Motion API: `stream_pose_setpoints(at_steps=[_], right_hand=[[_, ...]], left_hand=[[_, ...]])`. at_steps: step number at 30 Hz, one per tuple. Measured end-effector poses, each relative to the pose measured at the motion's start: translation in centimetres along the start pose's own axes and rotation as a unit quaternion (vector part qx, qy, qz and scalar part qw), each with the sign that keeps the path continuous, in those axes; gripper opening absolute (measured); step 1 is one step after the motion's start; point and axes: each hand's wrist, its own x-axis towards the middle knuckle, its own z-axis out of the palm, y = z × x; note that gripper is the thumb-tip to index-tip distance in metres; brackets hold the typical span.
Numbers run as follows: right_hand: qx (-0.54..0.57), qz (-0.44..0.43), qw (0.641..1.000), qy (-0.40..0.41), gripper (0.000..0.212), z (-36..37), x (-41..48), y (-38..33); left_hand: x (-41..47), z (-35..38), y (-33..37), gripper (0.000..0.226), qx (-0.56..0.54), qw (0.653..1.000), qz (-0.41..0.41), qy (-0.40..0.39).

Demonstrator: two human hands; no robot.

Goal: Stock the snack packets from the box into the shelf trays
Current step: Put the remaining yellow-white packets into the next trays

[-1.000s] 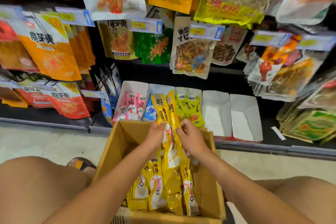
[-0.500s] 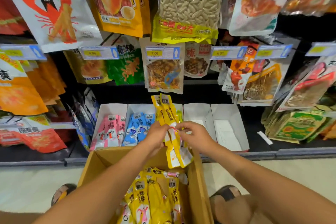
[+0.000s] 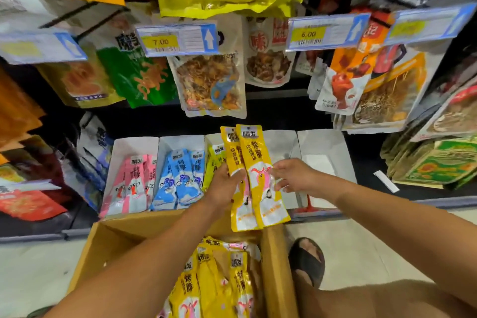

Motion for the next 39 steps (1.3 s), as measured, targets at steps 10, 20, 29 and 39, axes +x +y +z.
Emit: stream_pose_setpoints(at_steps=[10,20,29,39], right_hand=[[-0.111,0.048,0.986,0.113,0.013,-4.6,10.1,5.2],[-0.238,0.087,0.965,0.074,0.011,-0.3,14.8,7.8],[-0.423,0.002,0.906,-0.005,0.076,1.3,15.0,11.9],[-0.523,-0.033,0.85,-0.057,0.071,0.4,15.1,12.2]], left_hand=[[4.9,-1.6,-6.1,0.033,0.012,0.997,-0.061,0.044],[4.9,-2.5,-7.2,0.038,-0.076,0.996,-0.045,0.018],[5.3,-2.8,-7.8,0.011,-0.058,0.997,-0.051,0.03],[5.2,-2.7,-7.5,0.021,-0.054,0.997,-0.044,0.031]])
